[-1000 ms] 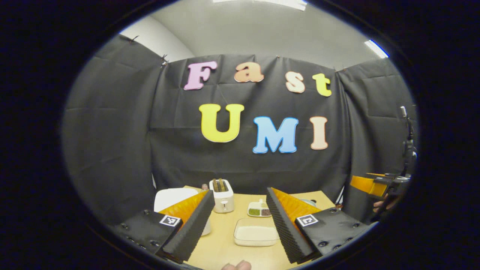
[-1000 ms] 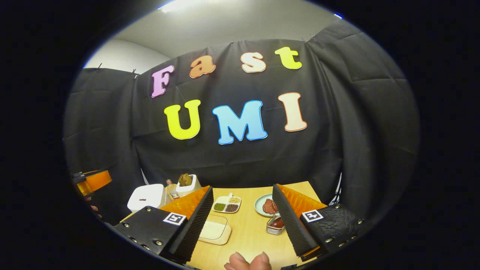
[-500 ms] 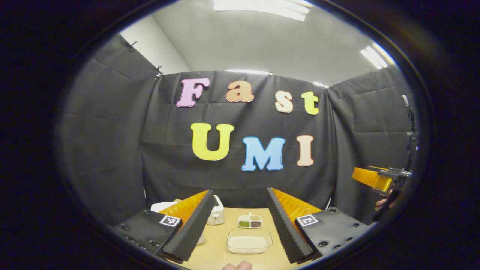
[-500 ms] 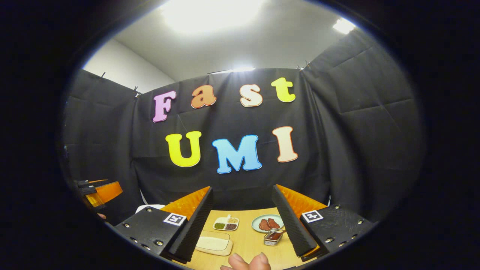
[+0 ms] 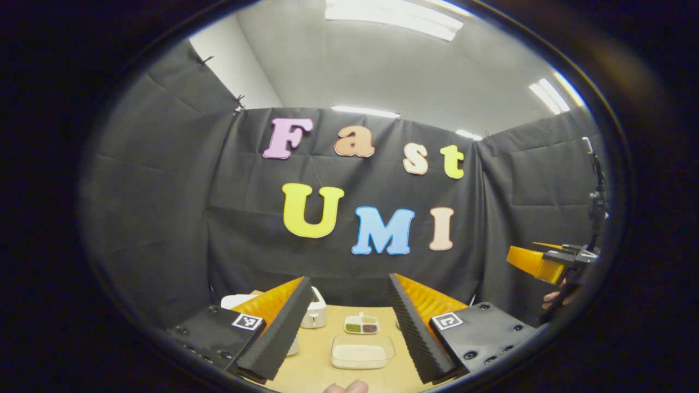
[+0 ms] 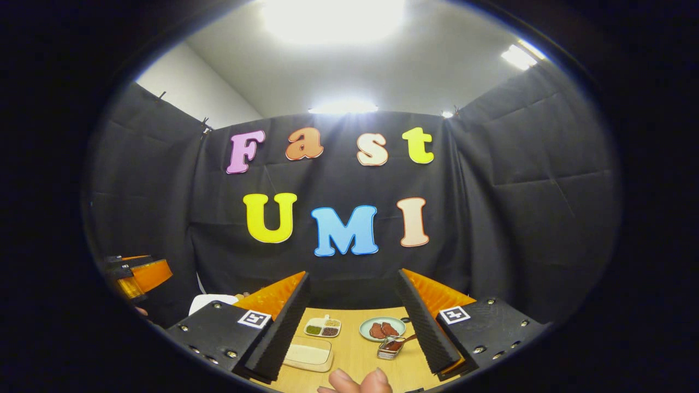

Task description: Close the left gripper, press the button to open the rice cooker; take a wooden spoon from the chopstick holder with the right hand, scoop a spoonful of rice and pour it into the rice cooker, then put the wooden spoon back into the chopstick holder.

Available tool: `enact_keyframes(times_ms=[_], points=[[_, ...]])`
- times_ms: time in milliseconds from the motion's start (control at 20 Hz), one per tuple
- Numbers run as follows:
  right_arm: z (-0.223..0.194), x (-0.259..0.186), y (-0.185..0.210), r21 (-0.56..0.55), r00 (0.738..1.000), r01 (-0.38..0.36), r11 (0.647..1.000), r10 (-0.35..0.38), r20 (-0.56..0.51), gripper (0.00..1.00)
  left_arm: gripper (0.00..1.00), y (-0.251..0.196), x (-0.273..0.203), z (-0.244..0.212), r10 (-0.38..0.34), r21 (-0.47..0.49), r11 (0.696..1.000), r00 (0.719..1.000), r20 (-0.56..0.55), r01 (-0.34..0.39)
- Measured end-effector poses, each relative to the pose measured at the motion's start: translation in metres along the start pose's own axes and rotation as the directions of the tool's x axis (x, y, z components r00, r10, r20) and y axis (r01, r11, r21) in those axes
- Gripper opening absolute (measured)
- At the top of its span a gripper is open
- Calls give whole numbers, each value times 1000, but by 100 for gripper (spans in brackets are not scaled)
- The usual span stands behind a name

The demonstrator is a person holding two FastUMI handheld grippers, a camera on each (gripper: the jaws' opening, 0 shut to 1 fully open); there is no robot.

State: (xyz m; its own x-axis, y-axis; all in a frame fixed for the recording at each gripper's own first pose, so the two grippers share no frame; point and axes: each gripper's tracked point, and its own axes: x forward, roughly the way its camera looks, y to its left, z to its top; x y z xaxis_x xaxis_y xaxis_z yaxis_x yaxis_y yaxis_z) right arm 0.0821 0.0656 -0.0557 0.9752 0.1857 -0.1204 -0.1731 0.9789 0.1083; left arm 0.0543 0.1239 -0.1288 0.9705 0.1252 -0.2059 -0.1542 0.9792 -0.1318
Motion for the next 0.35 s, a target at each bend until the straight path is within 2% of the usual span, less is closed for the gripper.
enact_keyframes(times_ms=[350], points=[[11, 9, 2, 10, 1000, -6, 1000, 6, 10, 96, 93, -2, 11, 5, 4, -23, 1000, 1000, 10, -4]])
